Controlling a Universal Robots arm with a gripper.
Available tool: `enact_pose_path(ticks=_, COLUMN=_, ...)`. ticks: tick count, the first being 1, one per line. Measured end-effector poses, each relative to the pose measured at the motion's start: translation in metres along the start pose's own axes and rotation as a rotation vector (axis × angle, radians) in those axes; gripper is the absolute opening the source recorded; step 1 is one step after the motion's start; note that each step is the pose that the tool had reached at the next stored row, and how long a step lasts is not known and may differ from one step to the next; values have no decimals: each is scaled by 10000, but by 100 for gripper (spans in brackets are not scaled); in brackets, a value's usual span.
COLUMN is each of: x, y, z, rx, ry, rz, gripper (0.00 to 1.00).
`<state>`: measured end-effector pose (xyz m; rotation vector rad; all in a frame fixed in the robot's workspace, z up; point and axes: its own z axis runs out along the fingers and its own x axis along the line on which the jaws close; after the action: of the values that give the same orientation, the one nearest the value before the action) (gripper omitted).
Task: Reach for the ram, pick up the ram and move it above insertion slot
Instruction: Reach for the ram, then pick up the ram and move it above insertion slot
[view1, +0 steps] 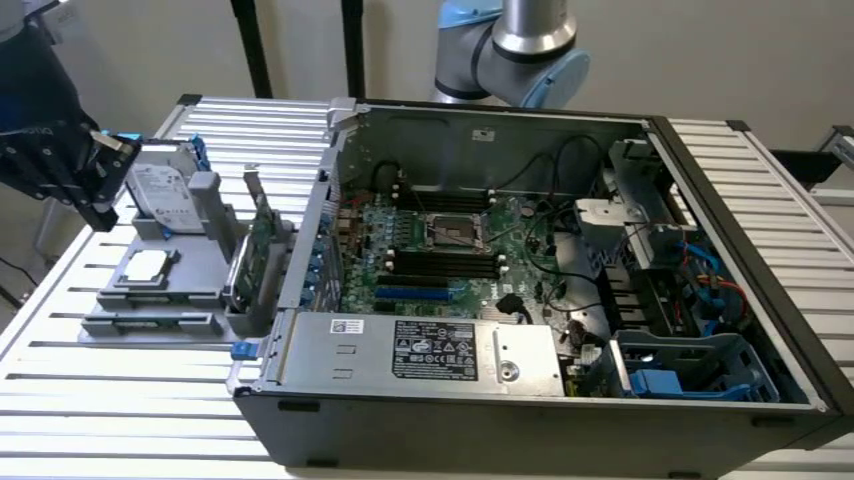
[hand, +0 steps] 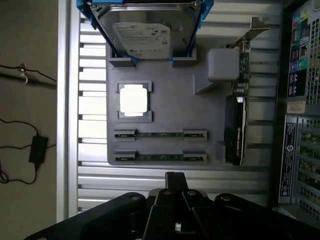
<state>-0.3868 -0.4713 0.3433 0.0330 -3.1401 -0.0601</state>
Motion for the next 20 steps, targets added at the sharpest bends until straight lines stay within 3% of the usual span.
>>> enact_pose_path(ticks=4, x=-1, y=-6, z=1, rx=1, ry=14, rz=-303, gripper=11)
enact_pose_path(ticks=20, x=-2, y=-8, z=12, rx=2, ry=124, rz=-3202, gripper=11)
